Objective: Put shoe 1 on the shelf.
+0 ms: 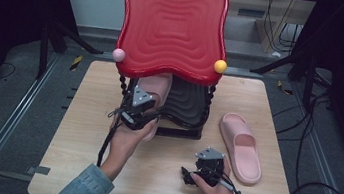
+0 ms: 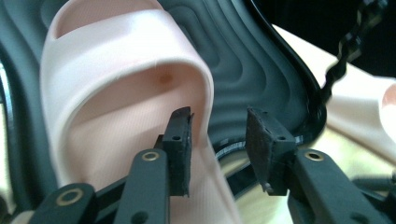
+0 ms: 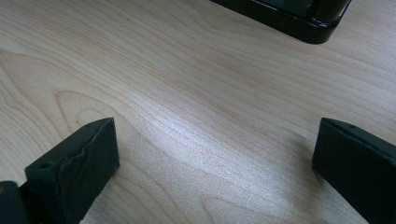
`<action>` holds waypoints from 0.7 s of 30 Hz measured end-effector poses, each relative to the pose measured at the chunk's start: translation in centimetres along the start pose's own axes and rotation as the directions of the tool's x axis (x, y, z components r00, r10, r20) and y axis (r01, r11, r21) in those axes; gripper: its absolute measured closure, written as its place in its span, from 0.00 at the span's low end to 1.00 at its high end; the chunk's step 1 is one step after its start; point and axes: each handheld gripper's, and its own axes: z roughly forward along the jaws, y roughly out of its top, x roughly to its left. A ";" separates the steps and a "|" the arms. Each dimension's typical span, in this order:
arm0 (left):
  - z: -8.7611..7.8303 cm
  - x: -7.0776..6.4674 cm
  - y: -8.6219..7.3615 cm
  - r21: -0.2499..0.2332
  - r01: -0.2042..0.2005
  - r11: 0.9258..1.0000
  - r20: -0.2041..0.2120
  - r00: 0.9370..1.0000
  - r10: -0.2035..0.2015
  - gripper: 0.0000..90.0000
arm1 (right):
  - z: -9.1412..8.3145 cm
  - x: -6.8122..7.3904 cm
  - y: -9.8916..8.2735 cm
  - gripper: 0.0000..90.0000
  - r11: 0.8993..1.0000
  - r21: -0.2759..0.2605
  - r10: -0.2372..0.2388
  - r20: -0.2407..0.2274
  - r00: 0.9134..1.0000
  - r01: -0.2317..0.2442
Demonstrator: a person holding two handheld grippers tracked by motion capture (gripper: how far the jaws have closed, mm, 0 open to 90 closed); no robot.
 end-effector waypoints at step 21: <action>-5.4 -0.9 -5.9 0.112 -0.259 0.959 0.174 0.956 0.238 1.00 | 0.0 0.0 0.0 0.01 1.000 -0.001 -0.002 0.003 1.000 0.002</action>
